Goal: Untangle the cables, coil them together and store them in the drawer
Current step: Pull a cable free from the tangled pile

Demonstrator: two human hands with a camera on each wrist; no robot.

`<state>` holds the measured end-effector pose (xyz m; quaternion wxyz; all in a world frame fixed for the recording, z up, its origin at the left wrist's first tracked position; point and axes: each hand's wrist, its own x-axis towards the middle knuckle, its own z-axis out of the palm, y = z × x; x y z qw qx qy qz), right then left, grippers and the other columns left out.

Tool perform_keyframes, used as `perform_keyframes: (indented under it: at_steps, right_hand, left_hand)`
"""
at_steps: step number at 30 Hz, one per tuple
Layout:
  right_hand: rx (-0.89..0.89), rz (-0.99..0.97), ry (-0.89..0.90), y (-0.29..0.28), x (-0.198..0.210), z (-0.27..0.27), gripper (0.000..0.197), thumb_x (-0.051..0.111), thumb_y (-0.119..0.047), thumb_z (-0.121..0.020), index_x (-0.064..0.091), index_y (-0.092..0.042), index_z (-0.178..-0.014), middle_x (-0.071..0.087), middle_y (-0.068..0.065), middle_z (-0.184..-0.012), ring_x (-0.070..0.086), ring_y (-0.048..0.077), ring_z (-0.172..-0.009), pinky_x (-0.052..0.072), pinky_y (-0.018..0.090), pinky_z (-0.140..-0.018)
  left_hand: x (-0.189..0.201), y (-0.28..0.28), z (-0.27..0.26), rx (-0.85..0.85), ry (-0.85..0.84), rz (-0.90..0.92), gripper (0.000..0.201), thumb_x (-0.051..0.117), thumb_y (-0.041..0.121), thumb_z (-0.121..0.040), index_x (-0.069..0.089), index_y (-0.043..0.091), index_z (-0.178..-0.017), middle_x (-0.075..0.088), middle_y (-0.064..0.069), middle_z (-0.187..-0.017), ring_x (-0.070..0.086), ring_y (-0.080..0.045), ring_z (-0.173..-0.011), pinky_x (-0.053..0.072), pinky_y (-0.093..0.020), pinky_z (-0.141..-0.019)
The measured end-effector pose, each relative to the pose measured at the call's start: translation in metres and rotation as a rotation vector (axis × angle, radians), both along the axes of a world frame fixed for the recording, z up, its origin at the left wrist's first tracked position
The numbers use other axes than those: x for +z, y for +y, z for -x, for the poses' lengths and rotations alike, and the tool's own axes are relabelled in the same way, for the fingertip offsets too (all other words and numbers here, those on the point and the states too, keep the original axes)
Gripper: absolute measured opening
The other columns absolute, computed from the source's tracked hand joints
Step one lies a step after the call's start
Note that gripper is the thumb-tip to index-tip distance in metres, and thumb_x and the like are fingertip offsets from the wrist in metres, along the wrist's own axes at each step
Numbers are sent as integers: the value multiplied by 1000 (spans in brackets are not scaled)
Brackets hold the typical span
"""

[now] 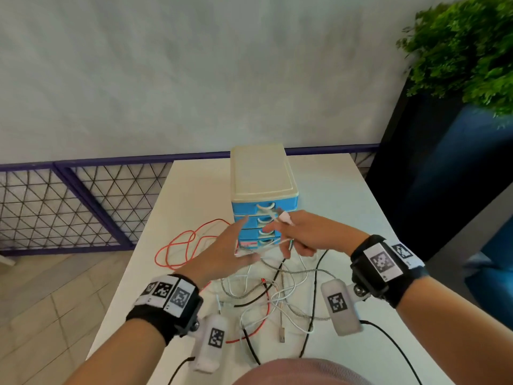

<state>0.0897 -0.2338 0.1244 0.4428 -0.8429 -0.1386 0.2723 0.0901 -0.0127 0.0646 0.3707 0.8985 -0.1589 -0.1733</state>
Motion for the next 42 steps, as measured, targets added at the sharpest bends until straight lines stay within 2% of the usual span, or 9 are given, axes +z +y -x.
perform_keyframes:
  at_steps: [4, 10, 13, 18, 25, 29, 34, 37, 42]
  right_hand:
    - [38, -75, 44, 12, 4, 5, 33, 36, -35, -104, 60, -20, -119, 62, 4, -66, 41, 14, -37, 34, 22, -42]
    - [-414, -214, -37, -14, -3, -11, 31, 31, -36, -104, 45, -23, -129, 70, 8, -98, 59, 18, -40, 46, 23, -38]
    - [-619, -300, 20, -28, -10, -20, 25, 35, -32, -103, 53, -16, -110, 63, 11, -99, 64, 22, -47, 51, 26, -42]
    - [-520, 100, -264, -24, -10, -19, 53, 27, -54, -99, 62, -20, -79, 54, 6, -75, 53, 17, -64, 44, 28, -59]
    - [-344, -91, -305, 9, -5, -17, 41, 33, -43, -102, 61, -19, -83, 42, -6, -56, 38, 6, -45, 36, 23, -49]
    - [-244, -86, -329, 18, -14, -16, 30, 40, -28, -102, 62, -19, -84, 54, -7, -65, 50, -3, -44, 43, 16, -52]
    - [-179, -100, -316, 17, -35, -12, 14, 55, -20, -97, 64, -19, -87, 69, -1, -82, 65, 5, -56, 43, 10, -56]
    - [-148, -53, -289, 19, -37, -10, 16, 53, -25, -98, 67, -16, -101, 70, -6, -88, 72, 13, -66, 43, 10, -58]
    - [-73, -83, -230, 19, -34, -9, 21, 50, -24, -99, 66, -15, -109, 67, -10, -104, 73, 11, -79, 54, 21, -68]
  left_hand:
    - [10, -29, -3, -128, 21, 356, 63, 68, 22, -86, 35, 28, -138, 57, 7, -126, 55, 1, -113, 44, -22, -95]
    - [-8, 3, -7, -36, 93, 272, 12, 48, 26, -98, 56, 18, -98, 59, 2, -62, 59, -14, -56, 48, -24, -59]
    - [-15, 32, -10, -18, 208, 78, 31, 39, 29, -101, 56, 13, -80, 60, -3, -69, 57, -19, -64, 45, -25, -61]
    - [10, 86, -42, 14, 61, -734, 29, 32, 11, -95, 60, 12, -92, 60, -10, -115, 55, -25, -102, 43, -33, -89]
    - [94, 92, -84, 624, -624, -208, 26, 43, 21, -99, 56, 2, -109, 54, -24, -110, 56, -39, -90, 46, -43, -83]
    - [83, 83, -95, 513, -392, -380, 61, 59, 6, -89, 30, 6, -142, 38, -24, -139, 45, -40, -123, 39, -46, -100]
    - [-3, 69, -53, 35, -174, -597, 23, 55, 6, -82, 62, 23, -97, 59, 1, -109, 58, -17, -95, 49, -32, -84]
    - [-52, 64, -15, -357, -63, -716, 34, 51, 4, -80, 61, 25, -104, 51, 2, -113, 53, -14, -94, 43, -28, -73]
    - [-87, 64, 14, -416, -157, -845, 29, 51, 2, -86, 59, 16, -110, 45, -6, -128, 53, -25, -111, 47, -36, -85]
